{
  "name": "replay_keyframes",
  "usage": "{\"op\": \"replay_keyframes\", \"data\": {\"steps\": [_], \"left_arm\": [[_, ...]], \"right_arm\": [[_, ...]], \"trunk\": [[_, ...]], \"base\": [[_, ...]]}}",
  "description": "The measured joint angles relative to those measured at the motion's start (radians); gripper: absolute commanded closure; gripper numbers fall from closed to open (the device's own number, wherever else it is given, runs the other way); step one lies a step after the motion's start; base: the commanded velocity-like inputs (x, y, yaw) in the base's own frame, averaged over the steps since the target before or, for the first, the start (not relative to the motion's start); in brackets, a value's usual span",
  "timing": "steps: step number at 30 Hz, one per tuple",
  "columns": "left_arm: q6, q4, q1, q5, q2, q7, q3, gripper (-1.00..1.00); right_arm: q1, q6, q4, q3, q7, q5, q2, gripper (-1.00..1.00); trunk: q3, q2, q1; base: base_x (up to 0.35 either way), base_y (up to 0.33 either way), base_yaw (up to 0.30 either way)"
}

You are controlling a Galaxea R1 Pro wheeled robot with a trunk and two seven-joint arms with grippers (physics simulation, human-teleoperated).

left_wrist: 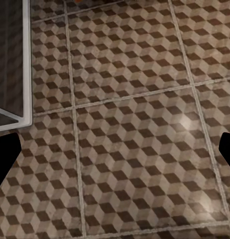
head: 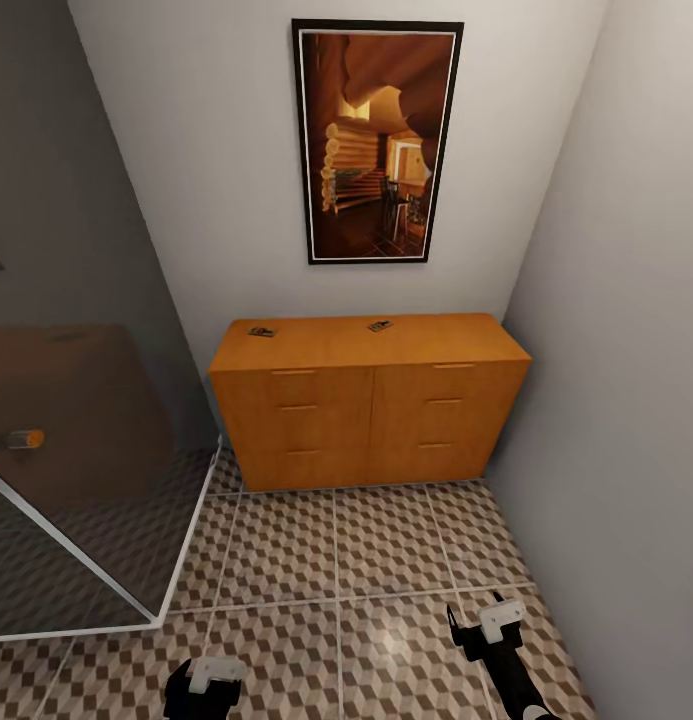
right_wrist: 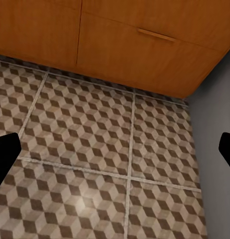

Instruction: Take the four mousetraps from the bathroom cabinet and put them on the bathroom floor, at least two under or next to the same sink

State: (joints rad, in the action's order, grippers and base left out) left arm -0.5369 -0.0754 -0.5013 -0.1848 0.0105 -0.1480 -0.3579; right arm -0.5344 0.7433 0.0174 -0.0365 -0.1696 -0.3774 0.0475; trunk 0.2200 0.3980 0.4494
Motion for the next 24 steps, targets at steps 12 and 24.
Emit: {"op": "replay_keyframes", "data": {"steps": [12, 24], "left_arm": [[0.000, 0.000, 0.000, 0.000, 0.000, 0.000, 0.000, -1.00], [0.000, 0.000, 0.000, 0.000, 0.000, 0.000, 0.000, -1.00]], "right_arm": [[0.000, 0.000, 0.001, -0.001, 0.000, 0.000, 0.001, -1.00], [0.000, 0.001, 0.017, -0.002, -0.051, -0.003, -0.004, -1.00]], "trunk": [[0.000, 0.000, 0.000], [0.000, 0.000, 0.000]], "base": [[0.000, 0.000, 0.000], [0.000, 0.000, 0.000]]}}
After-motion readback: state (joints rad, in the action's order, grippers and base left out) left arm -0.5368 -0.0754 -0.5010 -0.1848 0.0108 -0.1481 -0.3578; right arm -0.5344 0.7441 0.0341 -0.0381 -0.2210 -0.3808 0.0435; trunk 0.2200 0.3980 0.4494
